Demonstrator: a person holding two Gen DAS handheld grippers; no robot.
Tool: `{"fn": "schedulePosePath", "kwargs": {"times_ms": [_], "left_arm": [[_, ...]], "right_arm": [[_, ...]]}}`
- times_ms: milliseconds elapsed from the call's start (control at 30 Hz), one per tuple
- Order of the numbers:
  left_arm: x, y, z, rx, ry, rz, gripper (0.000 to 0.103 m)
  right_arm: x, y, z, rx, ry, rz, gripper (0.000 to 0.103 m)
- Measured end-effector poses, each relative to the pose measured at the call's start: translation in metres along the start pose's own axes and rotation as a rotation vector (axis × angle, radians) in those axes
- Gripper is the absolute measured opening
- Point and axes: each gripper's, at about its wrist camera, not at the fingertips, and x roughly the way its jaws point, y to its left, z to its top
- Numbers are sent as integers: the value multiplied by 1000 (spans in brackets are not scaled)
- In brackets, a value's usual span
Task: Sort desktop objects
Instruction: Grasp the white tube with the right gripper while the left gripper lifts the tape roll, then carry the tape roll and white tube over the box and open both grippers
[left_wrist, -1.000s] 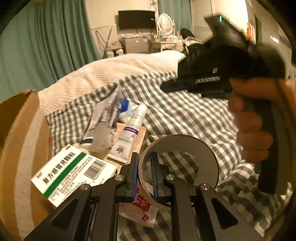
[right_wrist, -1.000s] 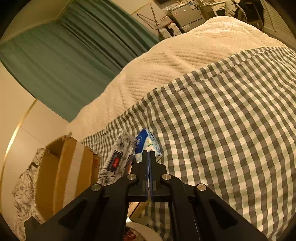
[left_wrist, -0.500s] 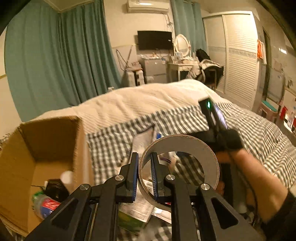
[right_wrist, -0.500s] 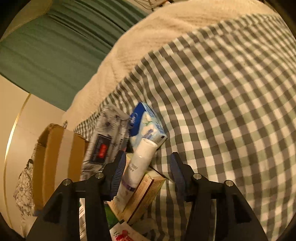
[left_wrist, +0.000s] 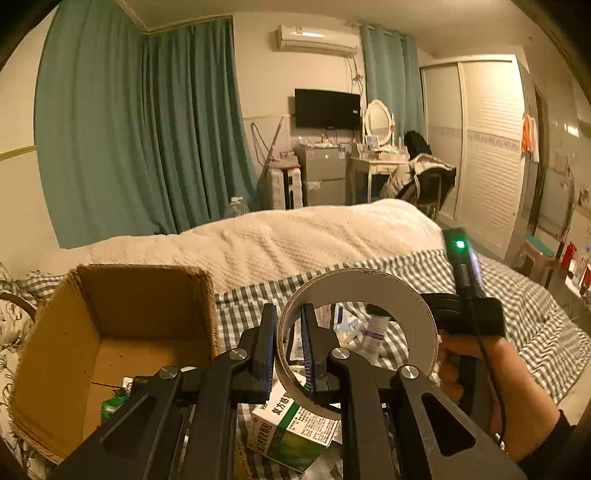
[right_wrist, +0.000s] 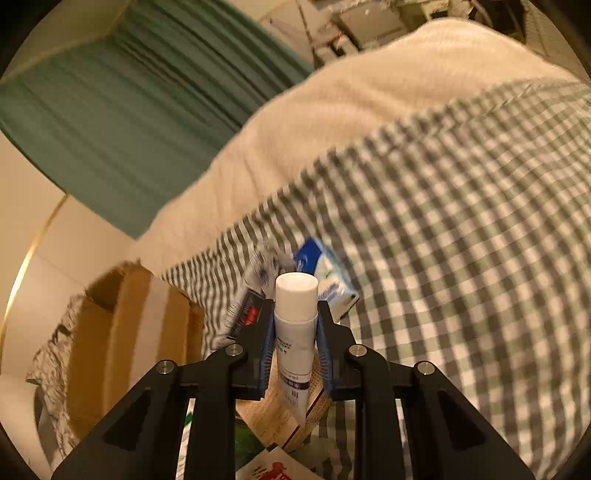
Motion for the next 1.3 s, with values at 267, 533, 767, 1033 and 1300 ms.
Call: {"fn": "schedulePosePath", "kwargs": {"times_ms": [267, 533, 767, 1033, 1300], "left_arm": [[-39, 14, 9, 1, -89, -27, 12], [-74, 46, 9, -9, -179, 2, 12], [-88, 83, 7, -37, -194, 54, 13], [-97, 111, 0, -51, -203, 106, 13], [-94, 144, -2, -98, -213, 156, 13]], "right_arm": [[-61, 17, -6, -2, -174, -33, 20], [-127, 66, -18, -125, -395, -101, 20], [-155, 118, -34, -248, -505, -94, 20], [-159, 179, -61, -386, -556, -55, 20], [-147, 223, -85, -476, -535, 18, 20]]}}
